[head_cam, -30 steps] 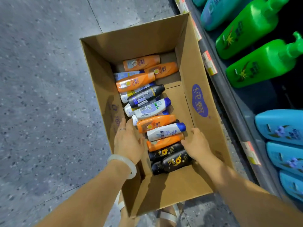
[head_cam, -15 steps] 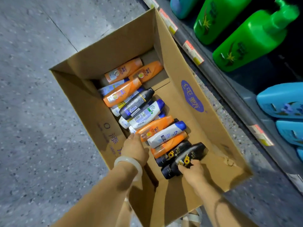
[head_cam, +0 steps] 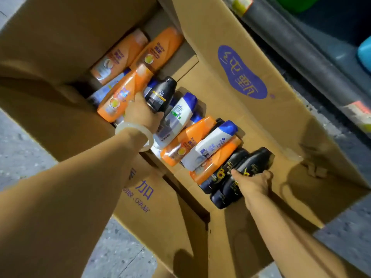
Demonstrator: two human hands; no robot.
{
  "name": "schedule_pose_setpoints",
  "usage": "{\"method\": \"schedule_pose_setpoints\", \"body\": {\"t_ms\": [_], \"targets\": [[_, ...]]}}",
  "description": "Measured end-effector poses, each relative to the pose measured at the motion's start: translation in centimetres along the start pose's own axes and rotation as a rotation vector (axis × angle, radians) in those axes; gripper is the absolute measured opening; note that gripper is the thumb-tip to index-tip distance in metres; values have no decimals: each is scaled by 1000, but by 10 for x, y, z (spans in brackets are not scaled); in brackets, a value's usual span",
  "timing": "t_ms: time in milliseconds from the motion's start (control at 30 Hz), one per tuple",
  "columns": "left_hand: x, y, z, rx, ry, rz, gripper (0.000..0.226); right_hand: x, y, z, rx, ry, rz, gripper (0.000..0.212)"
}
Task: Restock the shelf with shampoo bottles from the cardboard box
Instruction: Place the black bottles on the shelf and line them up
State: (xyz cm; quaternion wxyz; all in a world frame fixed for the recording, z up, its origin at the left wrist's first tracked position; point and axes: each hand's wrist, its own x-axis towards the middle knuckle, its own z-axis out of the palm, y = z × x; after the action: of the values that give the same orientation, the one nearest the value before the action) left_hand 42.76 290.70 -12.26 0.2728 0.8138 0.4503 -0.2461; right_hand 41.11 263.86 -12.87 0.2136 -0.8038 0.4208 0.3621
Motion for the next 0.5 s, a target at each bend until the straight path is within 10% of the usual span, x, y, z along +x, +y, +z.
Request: {"method": "schedule_pose_setpoints", "body": {"t_ms": [500], "targets": [[14, -2, 20, 207, 84, 46, 68, 9, 0, 29, -16, 40, 2, 97]]}}
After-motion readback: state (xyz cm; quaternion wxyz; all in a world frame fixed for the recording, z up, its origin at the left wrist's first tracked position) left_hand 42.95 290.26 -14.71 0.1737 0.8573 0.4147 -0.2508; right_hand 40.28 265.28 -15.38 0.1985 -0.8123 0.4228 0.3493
